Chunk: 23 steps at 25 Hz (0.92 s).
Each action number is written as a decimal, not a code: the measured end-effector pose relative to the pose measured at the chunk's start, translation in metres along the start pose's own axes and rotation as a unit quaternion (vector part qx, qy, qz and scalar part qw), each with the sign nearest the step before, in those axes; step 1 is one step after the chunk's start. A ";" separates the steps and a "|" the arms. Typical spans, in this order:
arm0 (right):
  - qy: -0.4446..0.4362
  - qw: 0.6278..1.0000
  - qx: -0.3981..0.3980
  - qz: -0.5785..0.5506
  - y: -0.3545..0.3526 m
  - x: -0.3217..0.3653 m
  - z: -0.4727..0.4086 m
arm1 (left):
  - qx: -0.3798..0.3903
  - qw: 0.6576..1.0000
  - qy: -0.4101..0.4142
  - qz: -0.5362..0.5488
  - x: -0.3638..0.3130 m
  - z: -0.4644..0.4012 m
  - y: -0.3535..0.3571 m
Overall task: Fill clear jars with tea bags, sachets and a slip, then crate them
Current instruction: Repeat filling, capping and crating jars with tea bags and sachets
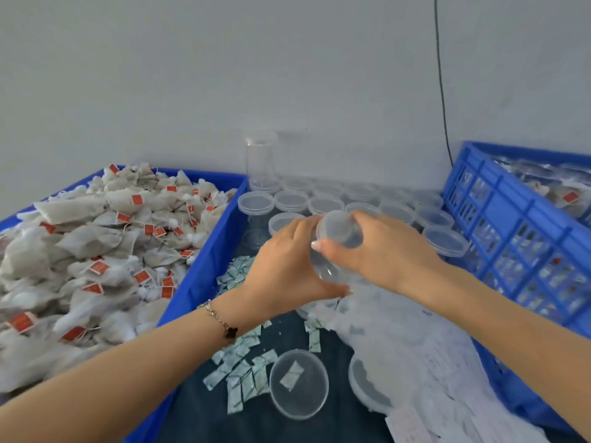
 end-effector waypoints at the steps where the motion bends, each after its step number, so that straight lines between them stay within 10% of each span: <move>1: -0.010 1.000 0.001 -0.005 0.006 0.004 0.005 | -0.007 1.000 0.003 0.003 0.004 0.009 -0.002; 15: -0.078 0.994 0.047 -0.052 0.035 0.001 0.014 | -0.065 0.998 0.010 0.008 0.026 0.039 -0.002; 23: -0.215 0.946 0.212 -0.119 0.040 0.015 0.024 | 0.153 0.986 -0.040 0.058 0.045 0.036 0.024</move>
Point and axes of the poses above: each hand's wrist, its own z-axis away from the middle knuckle, its own y-axis out of the palm, x = y × z, the point moved 6 cm from there along -z, towards the middle knuckle, and after that the axes turned 12 degrees about -y, right-handed, at the moved point
